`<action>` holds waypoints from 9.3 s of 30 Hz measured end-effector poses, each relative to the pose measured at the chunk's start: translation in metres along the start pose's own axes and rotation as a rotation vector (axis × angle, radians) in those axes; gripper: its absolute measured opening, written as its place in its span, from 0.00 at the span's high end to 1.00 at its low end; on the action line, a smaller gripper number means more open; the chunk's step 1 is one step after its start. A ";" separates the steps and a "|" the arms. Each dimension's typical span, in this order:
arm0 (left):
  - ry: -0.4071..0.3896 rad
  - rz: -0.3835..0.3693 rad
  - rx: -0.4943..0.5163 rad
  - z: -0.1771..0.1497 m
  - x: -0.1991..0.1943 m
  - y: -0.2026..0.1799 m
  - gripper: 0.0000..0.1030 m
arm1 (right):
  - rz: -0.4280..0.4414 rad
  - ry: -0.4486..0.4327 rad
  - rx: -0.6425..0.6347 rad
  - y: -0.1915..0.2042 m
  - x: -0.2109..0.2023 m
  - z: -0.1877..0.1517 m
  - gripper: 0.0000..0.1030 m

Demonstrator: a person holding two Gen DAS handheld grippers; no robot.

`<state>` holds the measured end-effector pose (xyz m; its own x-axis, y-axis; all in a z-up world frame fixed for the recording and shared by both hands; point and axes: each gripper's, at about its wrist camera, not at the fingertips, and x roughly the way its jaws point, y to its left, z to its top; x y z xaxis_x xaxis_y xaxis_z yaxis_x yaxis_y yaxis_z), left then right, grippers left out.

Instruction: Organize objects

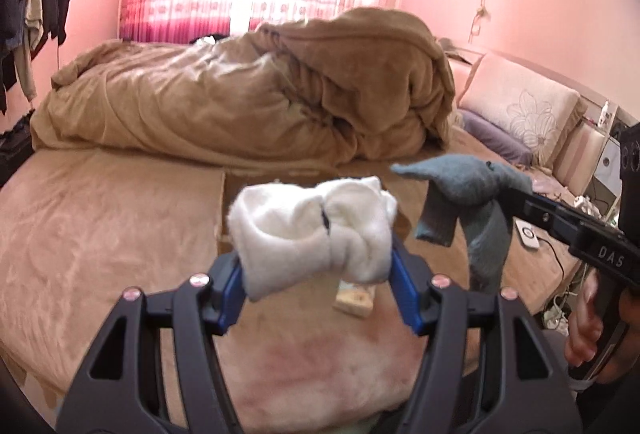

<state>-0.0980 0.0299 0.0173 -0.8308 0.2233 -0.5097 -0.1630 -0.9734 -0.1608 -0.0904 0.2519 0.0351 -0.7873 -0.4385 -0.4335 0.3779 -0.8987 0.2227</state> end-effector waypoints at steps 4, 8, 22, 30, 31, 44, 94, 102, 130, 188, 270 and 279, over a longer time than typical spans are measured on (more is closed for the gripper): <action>-0.019 -0.011 0.004 0.016 0.010 0.006 0.39 | -0.001 0.002 0.006 -0.003 0.014 0.013 0.69; -0.017 -0.017 -0.005 0.025 0.027 0.014 0.39 | -0.007 0.003 0.003 -0.004 0.029 0.021 0.69; -0.059 0.020 -0.042 0.043 0.082 0.068 0.39 | 0.003 0.056 -0.021 -0.011 0.123 0.037 0.69; -0.038 0.033 -0.089 0.032 0.106 0.096 0.39 | 0.059 0.137 0.044 -0.013 0.201 0.027 0.69; -0.029 0.031 -0.100 0.031 0.109 0.100 0.39 | 0.064 0.152 0.050 -0.012 0.210 0.026 0.69; 0.040 0.041 -0.090 0.018 0.133 0.102 0.38 | 0.001 0.367 -0.061 0.006 0.282 -0.006 0.65; 0.078 0.043 0.009 -0.008 0.016 0.027 0.07 | -0.195 0.069 0.008 -0.011 0.040 -0.003 0.25; 0.081 0.139 0.018 -0.039 0.010 0.044 0.07 | -0.179 0.139 0.015 0.006 0.041 -0.031 0.23; 0.172 0.152 -0.024 -0.088 0.070 0.088 0.07 | -0.165 0.383 0.049 0.018 0.177 -0.093 0.23; 0.125 0.049 0.007 0.036 0.146 0.068 0.07 | -0.259 0.198 0.008 -0.047 0.206 0.007 0.48; 0.085 0.144 -0.033 -0.070 -0.058 -0.009 0.07 | -0.260 0.151 0.026 0.044 -0.023 -0.073 0.22; 0.085 0.141 -0.033 -0.070 -0.056 -0.011 0.07 | -0.259 0.151 0.027 0.043 -0.023 -0.073 0.22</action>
<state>-0.0126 0.0320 -0.0110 -0.7961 0.0900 -0.5985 -0.0295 -0.9935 -0.1101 -0.0203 0.2223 -0.0090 -0.7736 -0.1928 -0.6036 0.1587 -0.9812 0.1100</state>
